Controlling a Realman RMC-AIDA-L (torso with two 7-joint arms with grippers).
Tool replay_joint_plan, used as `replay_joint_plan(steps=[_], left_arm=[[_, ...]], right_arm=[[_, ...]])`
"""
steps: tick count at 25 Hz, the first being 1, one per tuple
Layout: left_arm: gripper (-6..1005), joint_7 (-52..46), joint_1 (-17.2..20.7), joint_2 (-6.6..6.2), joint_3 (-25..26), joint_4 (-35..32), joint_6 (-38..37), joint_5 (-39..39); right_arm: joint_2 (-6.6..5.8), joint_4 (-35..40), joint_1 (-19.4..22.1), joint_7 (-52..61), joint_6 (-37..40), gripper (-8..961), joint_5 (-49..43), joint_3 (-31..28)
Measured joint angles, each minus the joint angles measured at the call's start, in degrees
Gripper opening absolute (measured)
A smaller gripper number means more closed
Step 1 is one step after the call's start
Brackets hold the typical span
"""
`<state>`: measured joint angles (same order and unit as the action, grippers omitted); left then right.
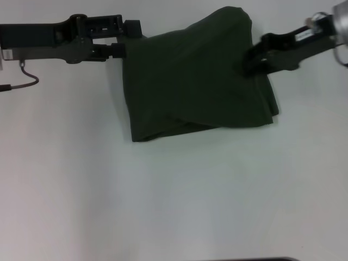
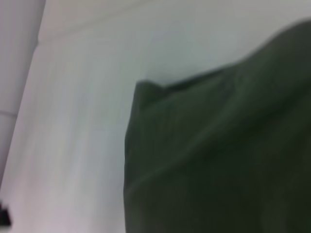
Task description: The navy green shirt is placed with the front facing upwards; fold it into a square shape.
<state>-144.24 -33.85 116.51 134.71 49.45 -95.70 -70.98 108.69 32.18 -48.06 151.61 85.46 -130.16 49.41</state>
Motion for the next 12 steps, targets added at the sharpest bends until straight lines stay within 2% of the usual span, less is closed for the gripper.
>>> replay_joint_plan(steps=[3,5,8,12], left_arm=[[875,0.06,0.04,-0.07,0.13,-0.09,0.03,0.03],[875,0.17,0.04,-0.06,0.02,-0.12,0.11,0.05],[875,0.25,-0.07,-0.06,-0.01,-0.14,0.13,0.06],[875,0.11,-0.3,-0.06,-0.02,-0.14,0.15,0.06]], right_arm=[[-1.82,3.73,2.25,0.07,5.51,309,-0.05,-0.24],[-2.15,7.05,3.92,-0.2,7.7,309,-0.96,0.23],[-1.89,9.79,5.15,-0.79,9.21,309,-6.78,1.21],[-0.53,9.62,5.32,-1.08,9.59,309,-12.66,1.4]])
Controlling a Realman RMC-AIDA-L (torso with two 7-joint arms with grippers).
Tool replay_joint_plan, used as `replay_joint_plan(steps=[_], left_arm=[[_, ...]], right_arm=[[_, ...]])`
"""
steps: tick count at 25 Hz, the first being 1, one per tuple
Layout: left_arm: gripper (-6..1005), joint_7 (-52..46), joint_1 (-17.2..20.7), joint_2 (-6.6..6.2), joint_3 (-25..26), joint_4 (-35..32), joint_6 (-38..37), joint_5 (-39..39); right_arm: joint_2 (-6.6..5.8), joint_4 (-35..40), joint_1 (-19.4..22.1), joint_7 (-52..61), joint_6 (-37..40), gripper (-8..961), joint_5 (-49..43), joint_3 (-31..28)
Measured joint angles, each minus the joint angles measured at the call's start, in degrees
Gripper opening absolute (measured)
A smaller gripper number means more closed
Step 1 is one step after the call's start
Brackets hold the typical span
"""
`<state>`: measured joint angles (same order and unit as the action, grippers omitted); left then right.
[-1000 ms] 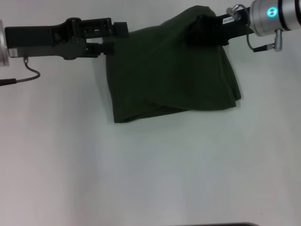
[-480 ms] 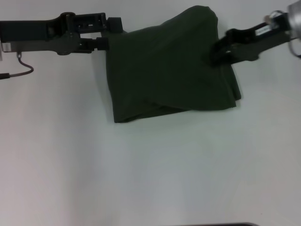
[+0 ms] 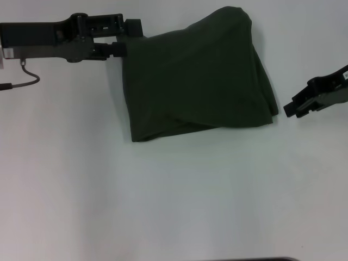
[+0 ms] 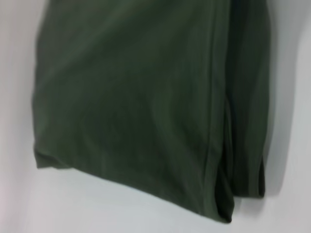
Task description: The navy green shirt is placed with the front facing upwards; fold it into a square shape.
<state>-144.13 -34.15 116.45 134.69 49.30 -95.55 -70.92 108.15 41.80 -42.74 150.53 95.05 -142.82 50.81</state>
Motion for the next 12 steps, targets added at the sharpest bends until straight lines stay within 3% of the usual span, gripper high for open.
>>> replay_joint_plan(steps=[12], left_arm=[[875,-0.08,0.06,0.19,0.01,0.0,-0.01,-0.01]], right_arm=[[3.63,-0.08,0.96,-0.28,-8.09,308,-1.74,-1.4]])
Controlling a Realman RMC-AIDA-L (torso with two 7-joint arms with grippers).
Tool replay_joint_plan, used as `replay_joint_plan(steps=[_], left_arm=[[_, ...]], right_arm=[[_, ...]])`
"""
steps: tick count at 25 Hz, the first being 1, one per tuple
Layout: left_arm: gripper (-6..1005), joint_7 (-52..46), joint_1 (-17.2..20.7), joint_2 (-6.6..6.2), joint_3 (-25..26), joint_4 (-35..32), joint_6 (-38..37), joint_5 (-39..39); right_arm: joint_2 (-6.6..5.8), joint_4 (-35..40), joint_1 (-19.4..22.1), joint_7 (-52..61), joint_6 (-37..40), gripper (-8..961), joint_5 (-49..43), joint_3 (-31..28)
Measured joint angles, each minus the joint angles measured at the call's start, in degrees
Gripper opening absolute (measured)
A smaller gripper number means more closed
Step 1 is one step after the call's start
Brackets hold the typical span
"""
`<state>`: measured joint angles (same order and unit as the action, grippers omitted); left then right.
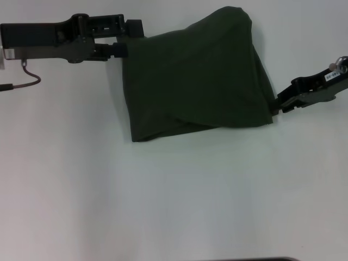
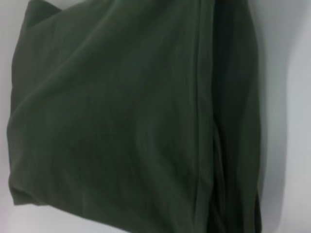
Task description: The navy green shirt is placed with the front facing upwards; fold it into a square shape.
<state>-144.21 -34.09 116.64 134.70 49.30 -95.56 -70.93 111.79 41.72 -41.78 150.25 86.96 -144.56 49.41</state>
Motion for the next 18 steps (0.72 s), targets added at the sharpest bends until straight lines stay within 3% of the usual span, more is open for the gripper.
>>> replay_joint_plan(steps=[4,18], left_arm=[[875,0.08,0.0,0.02,-0.02,0.0,-0.02,0.0],[875,0.24,0.32,0.14,0.0,0.0,-0.23,0.4]], right_arm=[[0.82,-0.51,-0.38,-0.02,-1.14,309,0.09,-0.23],[1.81,-3.75,-1.21,-0.08,-4.57,252,0.09,-0.22]])
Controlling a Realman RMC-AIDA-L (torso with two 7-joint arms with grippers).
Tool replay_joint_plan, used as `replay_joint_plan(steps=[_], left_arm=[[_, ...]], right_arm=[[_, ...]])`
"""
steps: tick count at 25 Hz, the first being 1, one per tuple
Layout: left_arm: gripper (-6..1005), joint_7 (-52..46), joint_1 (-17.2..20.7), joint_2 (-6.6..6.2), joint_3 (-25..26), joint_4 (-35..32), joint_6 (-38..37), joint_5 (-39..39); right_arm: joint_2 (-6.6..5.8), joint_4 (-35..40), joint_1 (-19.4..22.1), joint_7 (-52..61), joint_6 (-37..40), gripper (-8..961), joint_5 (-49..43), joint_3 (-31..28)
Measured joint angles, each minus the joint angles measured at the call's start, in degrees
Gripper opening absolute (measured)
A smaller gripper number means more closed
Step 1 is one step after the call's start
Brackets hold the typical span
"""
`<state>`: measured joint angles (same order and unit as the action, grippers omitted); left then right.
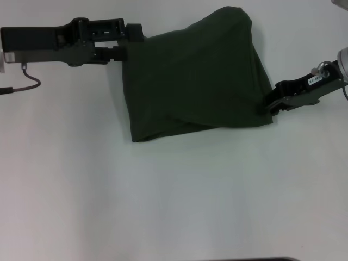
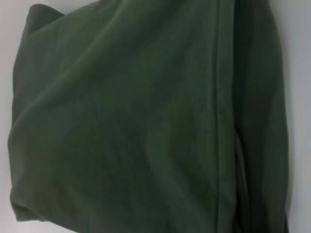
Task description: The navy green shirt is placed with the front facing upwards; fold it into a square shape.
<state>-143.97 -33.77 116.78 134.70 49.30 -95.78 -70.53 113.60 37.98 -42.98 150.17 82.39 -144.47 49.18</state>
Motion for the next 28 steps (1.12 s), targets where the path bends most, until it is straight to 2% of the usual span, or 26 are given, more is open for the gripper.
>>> replay_joint_plan(steps=[7,19,25,28], left_arm=[[875,0.0,0.03,0.05,-0.05,0.0,-0.02,0.13],[875,0.01,-0.05,0.21,-0.05,0.0,-0.21,0.13],[875,-0.32,0.06,0.07,-0.26,0.0,-0.49,1.57],[875,-0.84,0.15,0.05,-0.31,0.0,-0.93,4.91]], right_arm=[[0.71,-0.15,-0.04,-0.05,-0.37,213,0.0,0.09],[0.69,-0.21,-0.79,-0.26,0.28,145,1.33,0.46],[0.53,-0.21,-0.9,0.04,0.83,9,0.82,0.48],[0.01,0.17,-0.96,0.05,2.4,10,0.85,0.2]])
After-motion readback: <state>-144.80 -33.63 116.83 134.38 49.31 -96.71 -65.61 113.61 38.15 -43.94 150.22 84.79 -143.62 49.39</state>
